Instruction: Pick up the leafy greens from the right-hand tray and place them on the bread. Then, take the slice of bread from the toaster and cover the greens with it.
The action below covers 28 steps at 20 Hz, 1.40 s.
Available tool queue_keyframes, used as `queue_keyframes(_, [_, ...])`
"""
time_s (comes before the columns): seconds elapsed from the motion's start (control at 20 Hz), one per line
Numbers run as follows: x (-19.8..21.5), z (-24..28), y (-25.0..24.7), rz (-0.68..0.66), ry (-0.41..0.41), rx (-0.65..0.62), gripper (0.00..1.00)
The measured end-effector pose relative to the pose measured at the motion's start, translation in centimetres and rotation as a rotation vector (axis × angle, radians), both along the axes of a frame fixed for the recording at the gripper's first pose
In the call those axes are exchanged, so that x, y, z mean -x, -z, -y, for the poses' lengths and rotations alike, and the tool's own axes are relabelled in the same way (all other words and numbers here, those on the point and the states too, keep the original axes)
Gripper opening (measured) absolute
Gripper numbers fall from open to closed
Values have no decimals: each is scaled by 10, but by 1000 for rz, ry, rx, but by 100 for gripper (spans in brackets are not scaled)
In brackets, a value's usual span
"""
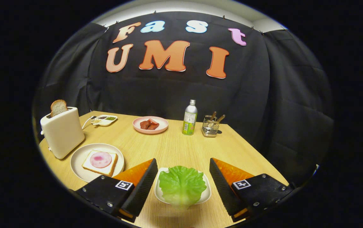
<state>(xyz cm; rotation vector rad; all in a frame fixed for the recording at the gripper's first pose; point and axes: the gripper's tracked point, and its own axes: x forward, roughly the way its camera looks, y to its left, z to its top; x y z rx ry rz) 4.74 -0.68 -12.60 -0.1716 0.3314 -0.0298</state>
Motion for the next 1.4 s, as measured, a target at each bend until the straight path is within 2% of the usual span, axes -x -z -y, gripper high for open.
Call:
queue_keyframes(0.35, [-14,4,47,-138,26,-84,99])
queue_keyframes(0.5, [-21,8,62,-185,34,-70,97])
queue_keyframes(0.8, [-23,9,93,-275,49,-99,75])
queue_keyframes(1.1, [-20,7,111,-359,56,-126,62])
queue_keyframes(1.25, [-20,11,111,-358,68,-112,55])
queue_keyframes(1.4, [-20,15,110,-352,68,-93,39])
